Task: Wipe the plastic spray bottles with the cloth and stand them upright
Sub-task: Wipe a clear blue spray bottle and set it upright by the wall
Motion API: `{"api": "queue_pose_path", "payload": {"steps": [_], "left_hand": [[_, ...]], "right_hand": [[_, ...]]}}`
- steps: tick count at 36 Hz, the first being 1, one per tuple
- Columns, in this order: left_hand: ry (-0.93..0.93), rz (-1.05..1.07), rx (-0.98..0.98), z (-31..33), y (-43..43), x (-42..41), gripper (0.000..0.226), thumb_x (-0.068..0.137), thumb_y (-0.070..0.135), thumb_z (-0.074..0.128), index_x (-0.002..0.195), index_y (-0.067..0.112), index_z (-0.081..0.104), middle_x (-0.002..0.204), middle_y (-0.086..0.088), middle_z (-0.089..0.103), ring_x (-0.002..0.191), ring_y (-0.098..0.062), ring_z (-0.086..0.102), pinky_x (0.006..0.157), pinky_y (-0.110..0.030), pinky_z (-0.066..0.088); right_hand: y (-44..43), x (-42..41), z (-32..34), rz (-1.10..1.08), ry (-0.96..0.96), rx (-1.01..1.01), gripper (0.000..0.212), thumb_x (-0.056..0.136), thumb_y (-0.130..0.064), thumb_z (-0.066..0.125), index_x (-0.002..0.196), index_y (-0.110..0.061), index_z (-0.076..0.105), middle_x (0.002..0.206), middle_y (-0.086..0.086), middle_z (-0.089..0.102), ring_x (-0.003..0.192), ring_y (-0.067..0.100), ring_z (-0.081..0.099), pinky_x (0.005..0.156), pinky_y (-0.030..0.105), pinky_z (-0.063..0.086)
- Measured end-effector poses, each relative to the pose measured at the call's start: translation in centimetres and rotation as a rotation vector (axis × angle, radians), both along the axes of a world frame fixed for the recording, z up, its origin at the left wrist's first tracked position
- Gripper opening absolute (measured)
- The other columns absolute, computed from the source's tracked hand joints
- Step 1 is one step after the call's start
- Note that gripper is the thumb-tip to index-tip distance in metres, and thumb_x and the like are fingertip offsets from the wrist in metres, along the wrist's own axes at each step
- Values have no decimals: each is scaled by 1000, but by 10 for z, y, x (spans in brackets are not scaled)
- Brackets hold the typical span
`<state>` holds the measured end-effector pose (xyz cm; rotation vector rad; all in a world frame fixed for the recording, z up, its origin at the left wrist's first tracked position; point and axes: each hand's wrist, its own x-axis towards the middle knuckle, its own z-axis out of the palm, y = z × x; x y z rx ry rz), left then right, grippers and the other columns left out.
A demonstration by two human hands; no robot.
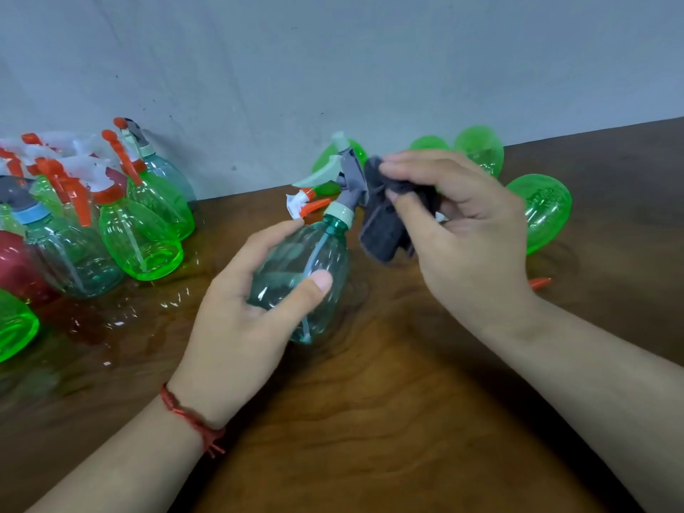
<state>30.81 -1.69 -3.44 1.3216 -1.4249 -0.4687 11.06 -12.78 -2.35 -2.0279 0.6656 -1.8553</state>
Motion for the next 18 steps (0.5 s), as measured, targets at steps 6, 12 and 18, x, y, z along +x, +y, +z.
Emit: {"api": "queue_pose_path", "payload": {"steps": [6,12,18], "left_hand": [[100,-142,54,3,3,-4,51,91,23,81,140,28,66,131,14,74,118,-6,72,90,-12,55],[109,-136,-4,4,4,-2,51,90,18,77,140,20,67,132,11,74,121,-9,71,94,-16,55],[178,-175,4,7,3,-5,49,87,17,71,136,18,69,124,11,78,112,-5,74,89,-14,55]], "right_hand": [[-9,-4,2,-97,70,-23,27,96,8,67,113,-8,80,119,5,75,117,20,69,104,40,54],[-3,3,0,-45,284,-133,30,95,7,69,112,-14,82,119,-4,77,111,16,66,99,37,53],[-12,-7,5,-137,195,-96,32,95,6,66,115,-12,81,120,0,75,116,18,69,103,41,53]]}}
